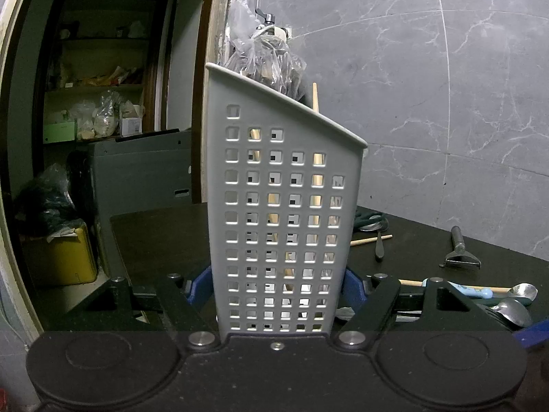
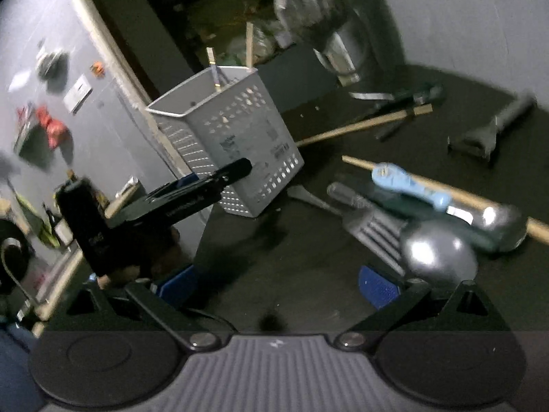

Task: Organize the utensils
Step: 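Move the right tool back over the spoons and forks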

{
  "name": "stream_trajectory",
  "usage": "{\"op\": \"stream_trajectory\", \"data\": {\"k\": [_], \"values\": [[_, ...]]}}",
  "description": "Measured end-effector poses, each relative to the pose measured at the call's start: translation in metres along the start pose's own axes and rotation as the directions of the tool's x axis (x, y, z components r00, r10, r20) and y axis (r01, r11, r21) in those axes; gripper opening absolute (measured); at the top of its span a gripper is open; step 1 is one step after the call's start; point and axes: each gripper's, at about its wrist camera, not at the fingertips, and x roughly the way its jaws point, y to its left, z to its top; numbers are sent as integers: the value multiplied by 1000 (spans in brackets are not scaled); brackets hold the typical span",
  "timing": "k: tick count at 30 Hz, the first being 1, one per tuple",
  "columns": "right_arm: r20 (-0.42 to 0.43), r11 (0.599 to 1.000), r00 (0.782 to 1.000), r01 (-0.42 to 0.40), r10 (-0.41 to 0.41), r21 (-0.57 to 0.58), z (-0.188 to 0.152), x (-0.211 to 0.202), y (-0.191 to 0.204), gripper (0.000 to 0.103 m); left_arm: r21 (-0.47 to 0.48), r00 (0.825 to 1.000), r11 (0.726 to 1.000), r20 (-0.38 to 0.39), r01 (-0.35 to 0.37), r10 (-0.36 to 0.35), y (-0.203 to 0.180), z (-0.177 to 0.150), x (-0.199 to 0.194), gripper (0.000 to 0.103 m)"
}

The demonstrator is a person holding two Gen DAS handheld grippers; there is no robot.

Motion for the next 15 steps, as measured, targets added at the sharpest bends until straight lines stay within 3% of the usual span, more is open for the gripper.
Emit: {"op": "stream_trajectory", "data": {"k": [6,15], "values": [[115,984,993,-1,-20,180,1,4,-15,102,0,1000,1000,0,-2,2,0,0,0,76],[206,932,960,110,-190,345,19,5,-40,97,0,1000,1000,-1,-4,4,0,0,0,76]]}}
